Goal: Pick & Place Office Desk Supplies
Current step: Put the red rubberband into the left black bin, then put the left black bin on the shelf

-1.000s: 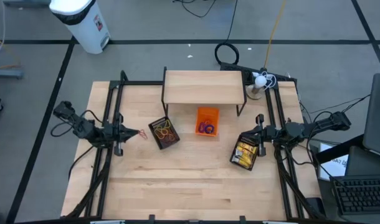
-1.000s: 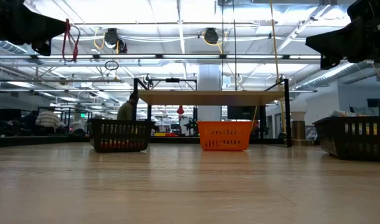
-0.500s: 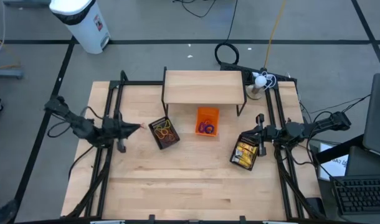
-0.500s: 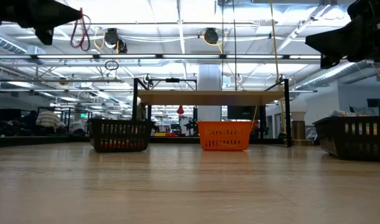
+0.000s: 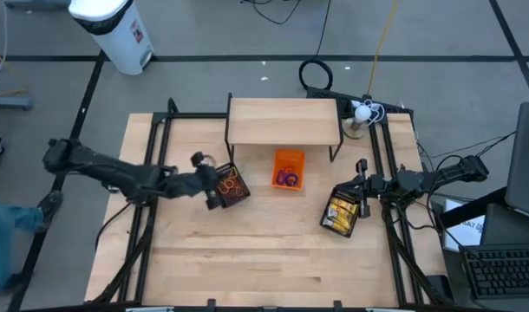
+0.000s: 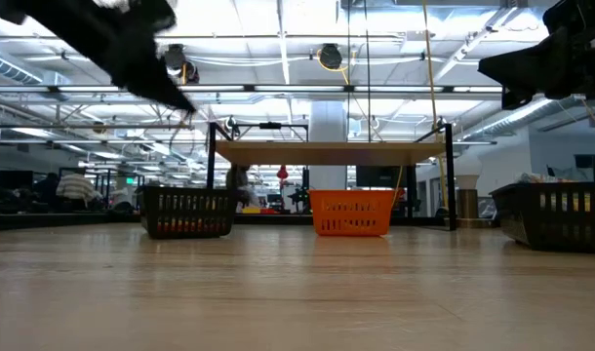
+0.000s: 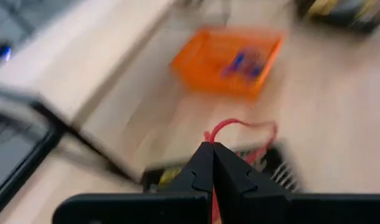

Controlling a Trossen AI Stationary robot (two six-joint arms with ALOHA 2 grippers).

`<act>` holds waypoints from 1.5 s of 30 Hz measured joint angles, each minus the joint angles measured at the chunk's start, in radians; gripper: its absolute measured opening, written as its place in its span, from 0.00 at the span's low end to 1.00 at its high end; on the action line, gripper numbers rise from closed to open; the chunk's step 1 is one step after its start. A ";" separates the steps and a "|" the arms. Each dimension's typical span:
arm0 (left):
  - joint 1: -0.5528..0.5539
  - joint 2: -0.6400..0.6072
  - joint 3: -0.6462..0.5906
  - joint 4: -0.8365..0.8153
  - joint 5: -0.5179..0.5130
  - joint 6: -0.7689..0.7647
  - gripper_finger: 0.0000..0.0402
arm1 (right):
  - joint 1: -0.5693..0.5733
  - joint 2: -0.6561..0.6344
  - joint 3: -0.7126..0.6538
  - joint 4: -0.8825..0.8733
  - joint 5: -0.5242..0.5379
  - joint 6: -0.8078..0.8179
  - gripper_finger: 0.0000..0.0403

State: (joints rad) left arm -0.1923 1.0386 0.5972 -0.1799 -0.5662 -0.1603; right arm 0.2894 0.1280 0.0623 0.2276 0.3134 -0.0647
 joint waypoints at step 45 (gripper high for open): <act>0.064 -0.494 0.048 -0.130 0.357 0.129 0.05 | 0.000 0.000 0.000 -0.001 -0.001 -0.002 0.01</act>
State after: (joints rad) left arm -0.1287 0.5449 0.6453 -0.3101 -0.2091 -0.0311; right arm 0.2895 0.1280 0.0624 0.2266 0.3122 -0.0664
